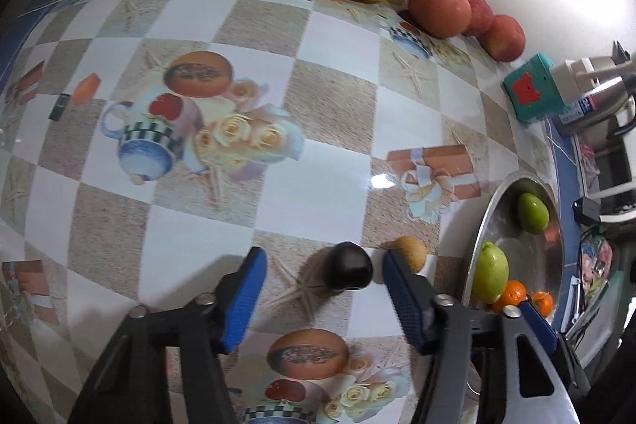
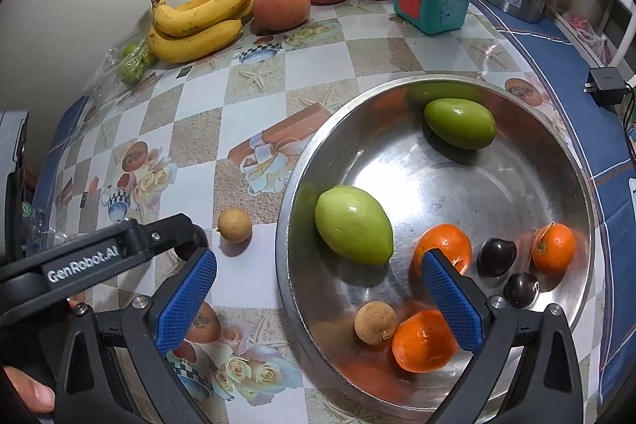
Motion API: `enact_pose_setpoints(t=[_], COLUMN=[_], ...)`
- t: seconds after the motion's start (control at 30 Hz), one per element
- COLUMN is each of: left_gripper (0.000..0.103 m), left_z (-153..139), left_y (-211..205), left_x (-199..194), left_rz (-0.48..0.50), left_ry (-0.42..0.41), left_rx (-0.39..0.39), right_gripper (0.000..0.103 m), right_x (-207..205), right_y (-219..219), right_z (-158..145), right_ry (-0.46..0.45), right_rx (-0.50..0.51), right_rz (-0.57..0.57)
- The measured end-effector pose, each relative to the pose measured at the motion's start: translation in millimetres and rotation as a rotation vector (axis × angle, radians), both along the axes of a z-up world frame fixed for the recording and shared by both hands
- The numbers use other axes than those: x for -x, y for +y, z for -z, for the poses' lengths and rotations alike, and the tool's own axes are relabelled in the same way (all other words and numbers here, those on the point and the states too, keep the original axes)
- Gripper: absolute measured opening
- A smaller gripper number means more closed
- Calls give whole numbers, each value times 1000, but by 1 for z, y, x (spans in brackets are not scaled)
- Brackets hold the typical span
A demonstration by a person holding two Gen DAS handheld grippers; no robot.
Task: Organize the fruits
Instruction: 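Lower the left tool onto the dark plum and close it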
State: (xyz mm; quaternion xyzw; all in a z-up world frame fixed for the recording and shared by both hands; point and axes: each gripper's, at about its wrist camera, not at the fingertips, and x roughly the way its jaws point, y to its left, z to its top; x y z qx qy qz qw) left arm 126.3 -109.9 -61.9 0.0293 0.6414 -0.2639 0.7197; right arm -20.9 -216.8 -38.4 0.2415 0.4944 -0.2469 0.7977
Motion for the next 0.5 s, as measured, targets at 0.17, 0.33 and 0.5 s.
enact_pose_setpoints(t=[0.17,0.33,0.5], left_gripper=[49,45,34], left_z=[5,7,8], left_y=[-9,-10,-12], left_x=[4,4,5], left_rz=[16,21,26], left_ry=[20,25,29], left_rx=[9,6,10], right_gripper=[102,102,102], right_x=[2,4,6], right_y=[-2,-4,-5], right_z=[1,1,2], right_ry=[5,9,13], right_rx=[0,4,3], right_rz=[3,4,5])
